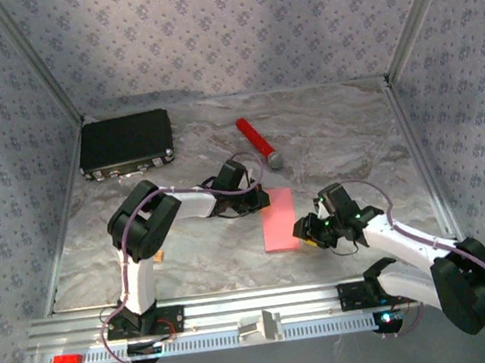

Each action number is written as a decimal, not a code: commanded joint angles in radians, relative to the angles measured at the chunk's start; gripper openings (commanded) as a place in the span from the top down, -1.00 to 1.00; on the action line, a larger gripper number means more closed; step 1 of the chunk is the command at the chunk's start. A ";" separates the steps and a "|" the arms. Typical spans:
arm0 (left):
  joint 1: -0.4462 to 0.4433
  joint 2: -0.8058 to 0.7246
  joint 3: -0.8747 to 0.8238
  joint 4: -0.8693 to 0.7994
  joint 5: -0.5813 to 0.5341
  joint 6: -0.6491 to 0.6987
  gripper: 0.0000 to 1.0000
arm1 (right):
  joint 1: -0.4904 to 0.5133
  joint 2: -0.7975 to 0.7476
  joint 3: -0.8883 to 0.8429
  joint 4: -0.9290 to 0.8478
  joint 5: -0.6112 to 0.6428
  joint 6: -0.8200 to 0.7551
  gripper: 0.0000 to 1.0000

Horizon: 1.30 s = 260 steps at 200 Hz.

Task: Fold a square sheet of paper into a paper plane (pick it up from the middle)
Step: First fold the square sheet of paper in half at the center of the table, then fold the triangle a second time at the center of the table.

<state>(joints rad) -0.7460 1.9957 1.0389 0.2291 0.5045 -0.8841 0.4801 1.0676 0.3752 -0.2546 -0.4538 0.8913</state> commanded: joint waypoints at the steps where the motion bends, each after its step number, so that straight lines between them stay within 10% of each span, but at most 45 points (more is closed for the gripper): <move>1: 0.003 -0.006 -0.027 -0.058 -0.021 -0.005 0.97 | 0.013 0.026 -0.014 0.024 -0.025 0.026 0.15; 260: 0.001 0.005 -0.001 -0.051 0.004 -0.012 0.96 | -0.093 0.167 -0.029 0.381 -0.180 0.045 0.31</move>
<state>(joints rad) -0.7460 1.9953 1.0389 0.2291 0.5056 -0.8921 0.4084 1.2171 0.3576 0.0891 -0.5900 0.9367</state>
